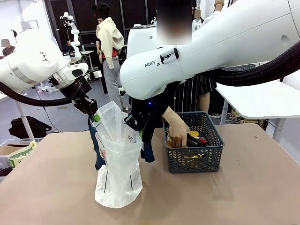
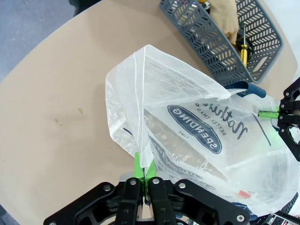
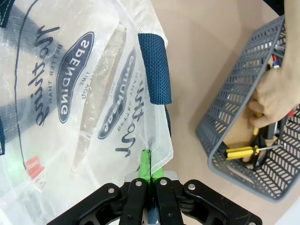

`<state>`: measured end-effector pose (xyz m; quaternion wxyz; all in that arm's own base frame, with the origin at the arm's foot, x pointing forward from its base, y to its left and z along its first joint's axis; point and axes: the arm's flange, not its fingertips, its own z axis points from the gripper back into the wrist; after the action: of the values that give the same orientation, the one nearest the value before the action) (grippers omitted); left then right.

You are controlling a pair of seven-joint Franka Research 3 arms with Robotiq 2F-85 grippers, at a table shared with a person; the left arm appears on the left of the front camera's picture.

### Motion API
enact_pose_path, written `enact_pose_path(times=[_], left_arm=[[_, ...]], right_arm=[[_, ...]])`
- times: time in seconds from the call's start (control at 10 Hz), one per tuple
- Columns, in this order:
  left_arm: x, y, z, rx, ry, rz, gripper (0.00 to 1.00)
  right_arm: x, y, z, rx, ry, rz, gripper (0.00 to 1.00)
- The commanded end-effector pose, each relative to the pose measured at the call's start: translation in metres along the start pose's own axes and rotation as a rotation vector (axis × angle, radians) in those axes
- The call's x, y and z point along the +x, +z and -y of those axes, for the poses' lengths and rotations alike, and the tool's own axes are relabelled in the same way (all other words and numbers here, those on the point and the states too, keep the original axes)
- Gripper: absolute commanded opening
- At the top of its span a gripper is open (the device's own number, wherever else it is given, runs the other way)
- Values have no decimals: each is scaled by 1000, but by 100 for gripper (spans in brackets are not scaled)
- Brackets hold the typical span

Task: Transfer purchased items from the store into the shopping bag.
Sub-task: Move the Reusable shopping bag to the right side of the table.

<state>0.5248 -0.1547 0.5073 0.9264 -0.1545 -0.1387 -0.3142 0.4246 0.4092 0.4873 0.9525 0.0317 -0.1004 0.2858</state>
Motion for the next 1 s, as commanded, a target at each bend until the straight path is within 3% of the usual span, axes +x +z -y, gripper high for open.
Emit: enact_pose_path(times=[0.0, 0.9], left_arm=[[0, 1, -1, 4, -5, 7, 0], [0, 1, -1, 4, -5, 7, 0]], right_arm=[[0, 1, 0, 0, 1, 1, 0], [0, 1, 0, 0, 1, 1, 0]])
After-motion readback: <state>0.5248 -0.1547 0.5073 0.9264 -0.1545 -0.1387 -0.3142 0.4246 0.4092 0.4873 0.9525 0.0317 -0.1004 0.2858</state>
